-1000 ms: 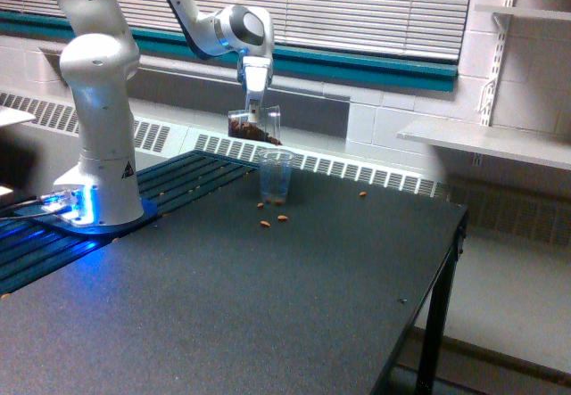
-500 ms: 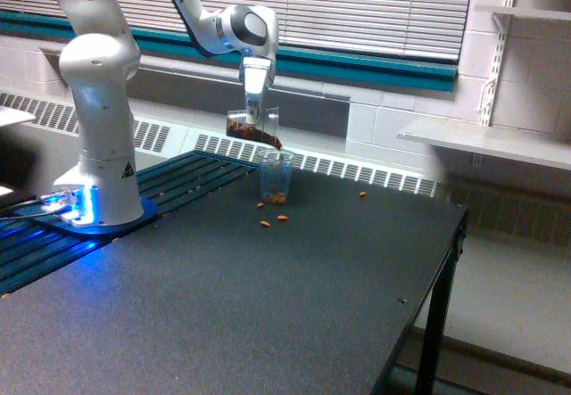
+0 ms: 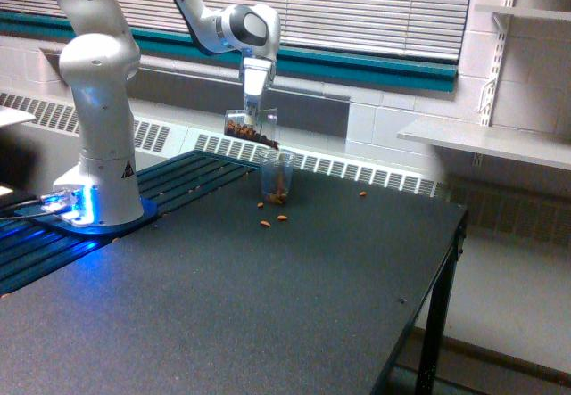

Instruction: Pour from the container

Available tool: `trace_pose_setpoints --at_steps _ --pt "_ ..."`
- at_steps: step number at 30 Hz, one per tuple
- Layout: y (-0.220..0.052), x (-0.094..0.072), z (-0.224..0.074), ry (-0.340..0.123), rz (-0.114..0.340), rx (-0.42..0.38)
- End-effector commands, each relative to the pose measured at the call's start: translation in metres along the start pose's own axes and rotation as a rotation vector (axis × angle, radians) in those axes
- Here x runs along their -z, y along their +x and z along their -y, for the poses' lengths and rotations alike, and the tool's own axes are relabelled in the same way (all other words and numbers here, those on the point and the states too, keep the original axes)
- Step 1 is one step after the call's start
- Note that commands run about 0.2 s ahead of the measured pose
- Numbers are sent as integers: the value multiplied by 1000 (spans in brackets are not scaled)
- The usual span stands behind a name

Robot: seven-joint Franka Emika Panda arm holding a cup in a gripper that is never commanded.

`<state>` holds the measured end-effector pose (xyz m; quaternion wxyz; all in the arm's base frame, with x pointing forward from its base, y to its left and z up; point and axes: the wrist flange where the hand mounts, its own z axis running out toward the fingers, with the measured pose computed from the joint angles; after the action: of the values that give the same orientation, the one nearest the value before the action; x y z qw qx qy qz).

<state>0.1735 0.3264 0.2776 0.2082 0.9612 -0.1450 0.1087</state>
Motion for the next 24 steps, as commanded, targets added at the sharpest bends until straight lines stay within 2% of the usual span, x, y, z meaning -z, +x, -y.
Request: trace_pose_setpoints --at_steps 1,24 --pt "6 2 -3 2 16 25" --pt "8 6 -11 19 89 71"
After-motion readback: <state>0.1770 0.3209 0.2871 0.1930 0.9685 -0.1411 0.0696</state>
